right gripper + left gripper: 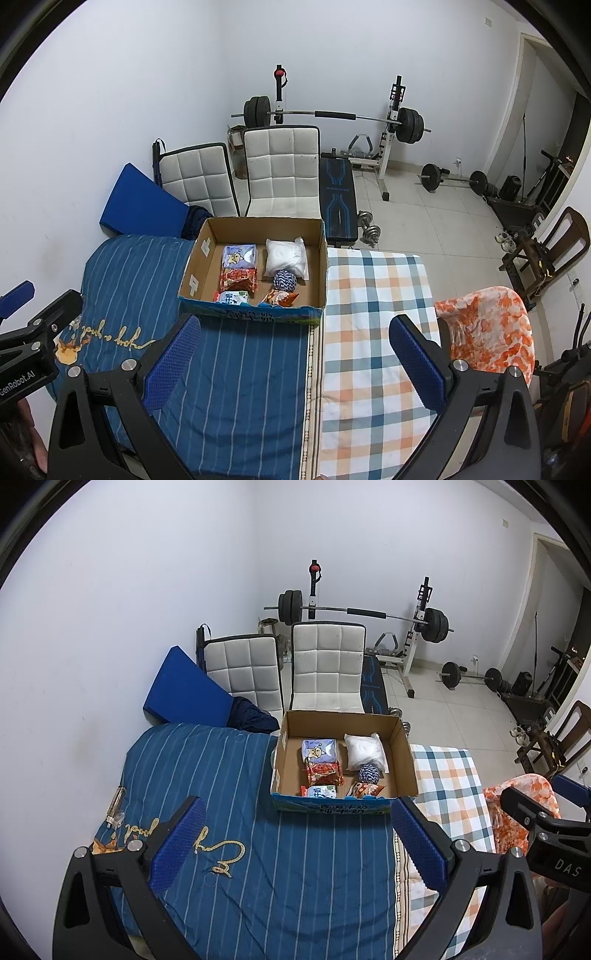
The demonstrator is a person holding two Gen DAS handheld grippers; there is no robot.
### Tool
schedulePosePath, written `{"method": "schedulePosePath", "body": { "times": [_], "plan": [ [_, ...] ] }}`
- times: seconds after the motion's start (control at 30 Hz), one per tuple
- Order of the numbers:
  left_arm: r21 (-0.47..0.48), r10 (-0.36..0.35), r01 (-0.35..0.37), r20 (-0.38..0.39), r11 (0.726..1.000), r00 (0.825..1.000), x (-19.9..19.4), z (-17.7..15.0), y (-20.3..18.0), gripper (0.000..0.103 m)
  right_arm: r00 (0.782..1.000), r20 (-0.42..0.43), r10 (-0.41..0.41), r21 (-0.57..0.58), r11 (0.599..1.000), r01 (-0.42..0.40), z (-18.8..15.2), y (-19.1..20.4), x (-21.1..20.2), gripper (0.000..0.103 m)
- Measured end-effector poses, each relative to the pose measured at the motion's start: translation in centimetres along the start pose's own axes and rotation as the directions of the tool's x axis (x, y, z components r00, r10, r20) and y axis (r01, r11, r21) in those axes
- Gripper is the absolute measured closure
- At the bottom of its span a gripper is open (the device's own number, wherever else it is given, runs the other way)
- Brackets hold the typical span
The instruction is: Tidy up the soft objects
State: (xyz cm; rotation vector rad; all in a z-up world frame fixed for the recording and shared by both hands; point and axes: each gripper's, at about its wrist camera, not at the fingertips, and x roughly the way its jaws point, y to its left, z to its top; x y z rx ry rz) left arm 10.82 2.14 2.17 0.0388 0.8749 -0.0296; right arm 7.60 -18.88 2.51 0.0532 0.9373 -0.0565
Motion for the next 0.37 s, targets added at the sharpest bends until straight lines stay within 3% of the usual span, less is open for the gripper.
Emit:
{"method": "schedulePosePath", "body": {
  "times": [0.37],
  "plan": [
    [-0.008, 0.005, -0.005, 0.007, 1.000, 1.000, -0.12, -0.06, -0.37, 0.000, 1.000, 0.003, 0.001, -0.008, 1.000, -0.001, -0.02, 0.15, 0.28, 0.000]
  ]
}}
